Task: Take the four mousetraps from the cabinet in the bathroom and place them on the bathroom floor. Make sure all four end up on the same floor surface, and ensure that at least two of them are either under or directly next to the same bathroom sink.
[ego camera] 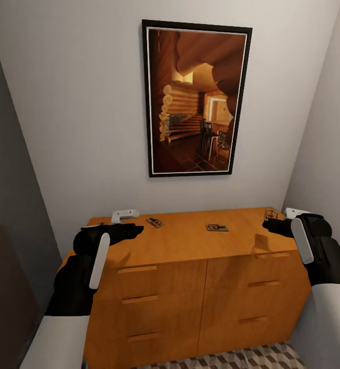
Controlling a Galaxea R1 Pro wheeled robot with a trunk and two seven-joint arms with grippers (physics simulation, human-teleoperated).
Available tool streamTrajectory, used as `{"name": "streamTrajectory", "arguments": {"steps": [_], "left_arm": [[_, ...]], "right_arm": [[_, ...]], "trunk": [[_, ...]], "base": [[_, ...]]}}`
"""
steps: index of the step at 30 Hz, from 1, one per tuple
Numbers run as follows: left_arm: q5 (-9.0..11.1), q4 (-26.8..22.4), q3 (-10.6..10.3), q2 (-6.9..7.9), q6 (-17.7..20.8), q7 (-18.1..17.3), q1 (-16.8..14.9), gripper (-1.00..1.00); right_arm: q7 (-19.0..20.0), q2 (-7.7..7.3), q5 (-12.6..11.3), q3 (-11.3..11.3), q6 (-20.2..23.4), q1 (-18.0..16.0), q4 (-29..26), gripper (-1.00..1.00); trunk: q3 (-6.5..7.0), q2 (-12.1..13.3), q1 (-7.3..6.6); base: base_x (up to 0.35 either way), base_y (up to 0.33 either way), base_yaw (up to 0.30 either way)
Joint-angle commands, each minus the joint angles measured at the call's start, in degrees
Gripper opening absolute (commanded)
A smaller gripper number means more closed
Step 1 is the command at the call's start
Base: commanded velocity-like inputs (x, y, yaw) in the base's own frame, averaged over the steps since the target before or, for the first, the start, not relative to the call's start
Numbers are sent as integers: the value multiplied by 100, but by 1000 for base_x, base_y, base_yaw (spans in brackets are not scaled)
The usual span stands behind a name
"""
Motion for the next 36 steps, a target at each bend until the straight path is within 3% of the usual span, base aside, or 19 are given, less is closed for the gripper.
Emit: {"name": "streamTrajectory", "arguments": {"steps": [1,23,30,36], "left_arm": [[29,-4,4,-2,25,9,-5,100],[2,-11,24,-2,25,9,-5,100],[-34,-51,30,11,25,21,-15,100],[-242,-54,25,55,25,32,-47,100]], "right_arm": [[-49,-2,-79,0,18,-4,-4,-100],[-39,-5,-53,3,18,-2,1,-100],[-39,-2,86,3,18,-2,3,-100],[-39,-3,149,3,18,-2,0,-100]], "trunk": [[-7,-4,0],[-7,-4,0],[-7,-4,0],[-7,-4,0]], "base": [[0,0,0],[0,0,0],[0,0,0],[0,0,0]]}}
